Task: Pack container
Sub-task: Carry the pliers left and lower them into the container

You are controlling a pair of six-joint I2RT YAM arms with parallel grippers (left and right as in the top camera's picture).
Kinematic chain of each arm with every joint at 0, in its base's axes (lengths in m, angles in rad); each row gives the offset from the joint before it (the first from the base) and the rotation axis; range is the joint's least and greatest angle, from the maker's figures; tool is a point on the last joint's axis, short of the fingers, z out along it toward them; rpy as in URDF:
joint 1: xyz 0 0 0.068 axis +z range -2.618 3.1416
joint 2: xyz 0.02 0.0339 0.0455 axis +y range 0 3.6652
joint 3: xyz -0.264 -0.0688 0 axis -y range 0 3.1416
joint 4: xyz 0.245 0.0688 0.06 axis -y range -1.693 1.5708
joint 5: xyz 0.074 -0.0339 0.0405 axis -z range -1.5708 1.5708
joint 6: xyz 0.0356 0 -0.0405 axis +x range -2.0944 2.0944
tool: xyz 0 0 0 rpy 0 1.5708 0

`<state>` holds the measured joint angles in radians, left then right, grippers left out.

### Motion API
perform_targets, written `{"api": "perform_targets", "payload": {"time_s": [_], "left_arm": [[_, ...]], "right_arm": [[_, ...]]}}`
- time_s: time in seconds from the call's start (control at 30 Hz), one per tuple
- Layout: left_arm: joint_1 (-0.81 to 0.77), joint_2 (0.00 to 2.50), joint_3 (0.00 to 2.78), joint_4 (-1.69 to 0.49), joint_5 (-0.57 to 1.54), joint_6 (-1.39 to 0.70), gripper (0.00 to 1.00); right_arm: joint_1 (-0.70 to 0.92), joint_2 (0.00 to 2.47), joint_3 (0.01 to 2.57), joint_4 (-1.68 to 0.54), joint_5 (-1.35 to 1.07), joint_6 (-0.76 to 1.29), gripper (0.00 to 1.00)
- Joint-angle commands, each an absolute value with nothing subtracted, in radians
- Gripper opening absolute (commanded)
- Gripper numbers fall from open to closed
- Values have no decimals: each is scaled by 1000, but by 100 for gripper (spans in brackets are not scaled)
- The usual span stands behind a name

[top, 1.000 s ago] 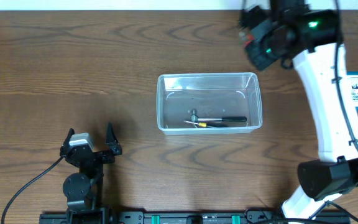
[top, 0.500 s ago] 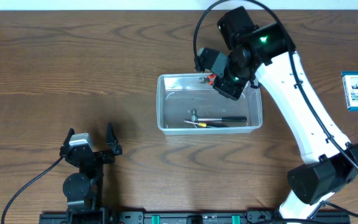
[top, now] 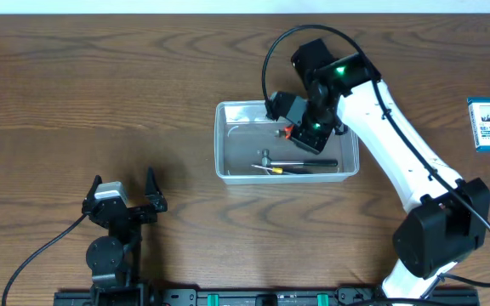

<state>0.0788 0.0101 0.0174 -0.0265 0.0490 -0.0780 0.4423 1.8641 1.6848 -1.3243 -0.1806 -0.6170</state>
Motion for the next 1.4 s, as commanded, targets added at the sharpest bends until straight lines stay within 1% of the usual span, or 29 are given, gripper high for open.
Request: {"api": "perform_targets", "payload": {"time_s": [0.0,0.43,0.63,0.87,1.03,1.07,1.2,1.3,1.37], "left_arm": [[85,4,4,-70,33,-73,98],[85,4,4,-70,33,-73,98],[85,4,4,-70,33,-73,98],[85,4,4,-70,33,-73,98],[85,4,4,-70,33,-73,98],[85,4,4,-70,33,-73,98],[85,4,4,-70,33,-73,98],[85,4,4,-70,33,-73,98],[85,4,4,-70,33,-73,98]], "right_arm": [[445,1875,1650,-1307,-254,-598,5],[443,1911,1532,-1187,-289,-572,5],[437,1968,1523,-1151,-289,-562,8],[413,2047,1523,-1143,-289,-554,8],[411,2056,1524,-1143,-289,-553,27],[411,2056,1524,-1143,-289,-553,29],[411,2055,1529,-1137,-289,-530,29],[410,2055,1578,-1155,-289,-488,29],[409,2055,1642,-1187,-289,-465,33]]}}
